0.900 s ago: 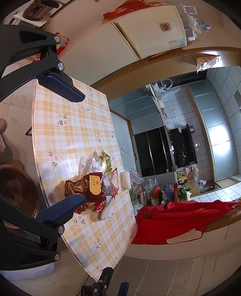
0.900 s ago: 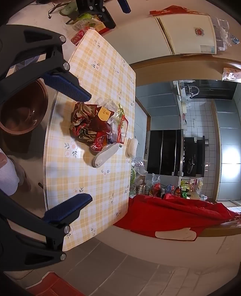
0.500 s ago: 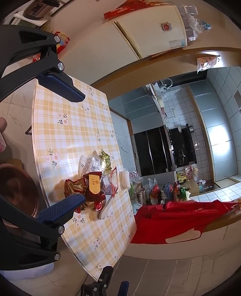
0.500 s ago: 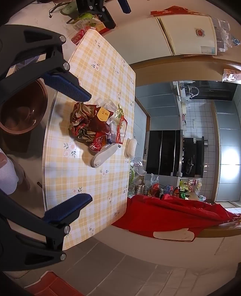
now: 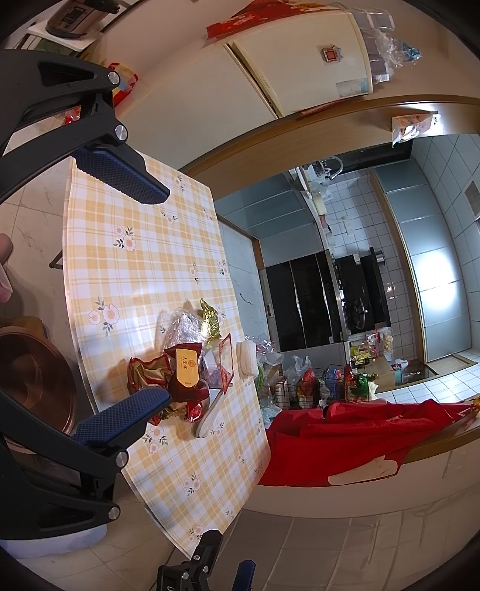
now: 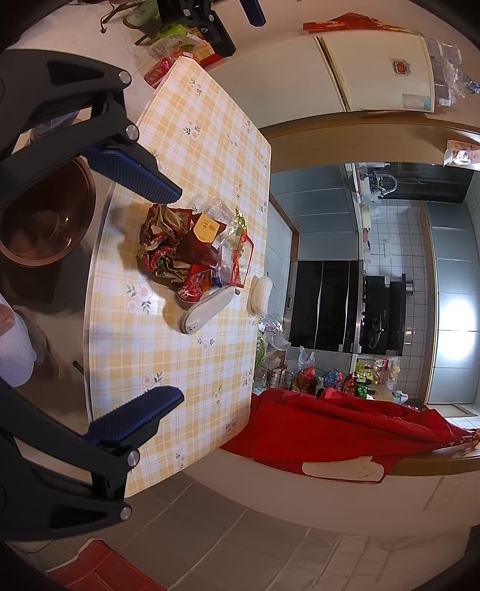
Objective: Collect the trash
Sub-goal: 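Move both tools toward the pile of wrappers on the table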
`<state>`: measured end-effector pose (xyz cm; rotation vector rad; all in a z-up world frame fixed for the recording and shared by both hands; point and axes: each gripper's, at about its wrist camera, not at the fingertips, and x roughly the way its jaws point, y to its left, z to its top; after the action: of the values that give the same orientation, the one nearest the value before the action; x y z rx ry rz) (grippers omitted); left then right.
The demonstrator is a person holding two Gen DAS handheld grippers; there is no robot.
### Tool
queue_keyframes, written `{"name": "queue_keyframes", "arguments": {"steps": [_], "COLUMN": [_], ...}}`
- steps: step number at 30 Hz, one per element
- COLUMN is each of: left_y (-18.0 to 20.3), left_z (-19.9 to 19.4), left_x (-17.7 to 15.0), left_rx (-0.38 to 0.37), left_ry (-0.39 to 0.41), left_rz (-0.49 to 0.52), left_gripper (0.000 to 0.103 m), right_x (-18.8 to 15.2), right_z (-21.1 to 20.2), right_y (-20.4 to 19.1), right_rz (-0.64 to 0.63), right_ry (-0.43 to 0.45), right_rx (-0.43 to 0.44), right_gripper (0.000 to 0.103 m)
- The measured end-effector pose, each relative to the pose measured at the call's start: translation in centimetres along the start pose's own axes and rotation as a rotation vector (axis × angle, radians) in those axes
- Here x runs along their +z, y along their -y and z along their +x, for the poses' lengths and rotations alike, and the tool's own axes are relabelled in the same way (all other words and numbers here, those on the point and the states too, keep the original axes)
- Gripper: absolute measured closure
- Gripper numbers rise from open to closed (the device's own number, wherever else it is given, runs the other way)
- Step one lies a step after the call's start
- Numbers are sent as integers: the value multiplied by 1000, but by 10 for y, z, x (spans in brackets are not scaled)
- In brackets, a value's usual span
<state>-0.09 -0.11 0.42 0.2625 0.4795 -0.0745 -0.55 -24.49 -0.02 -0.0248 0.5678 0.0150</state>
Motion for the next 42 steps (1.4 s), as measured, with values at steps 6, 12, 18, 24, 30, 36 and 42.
{"name": "queue_keyframes", "arguments": {"steps": [6,12,18,24,30,36,42], "left_y": [0,0,0,2,3,5,5], "left_z": [0,1,1,-1,-1,-2,-2], "left_x": [0,-1,0,-2,-2,-1,-1], "left_rx": [0,1,0,-1,-2,-1,-2], "left_ry": [0,0,0,0,-1,-2,-2], "left_rz": [-1,-3,-4,-5,-5,-10,-10], "left_gripper": [5,5,5,5,5,5,5], "right_x": [0,0,0,-1,-4,-3,-4], "right_z": [0,-1,-1,-1,2,-1,-1], "right_y": [-1,-1,-1,-2,-5,-1,-2], "right_rz": [-2,-4,-5,-8,-7,-8,-10], "right_ry": [1,1,1,1,-1,-1,-1], "right_rx": [-1,-2,-3,-4,-7,-8,-8], "right_gripper": [6,6,6,6,6,6,6]}}
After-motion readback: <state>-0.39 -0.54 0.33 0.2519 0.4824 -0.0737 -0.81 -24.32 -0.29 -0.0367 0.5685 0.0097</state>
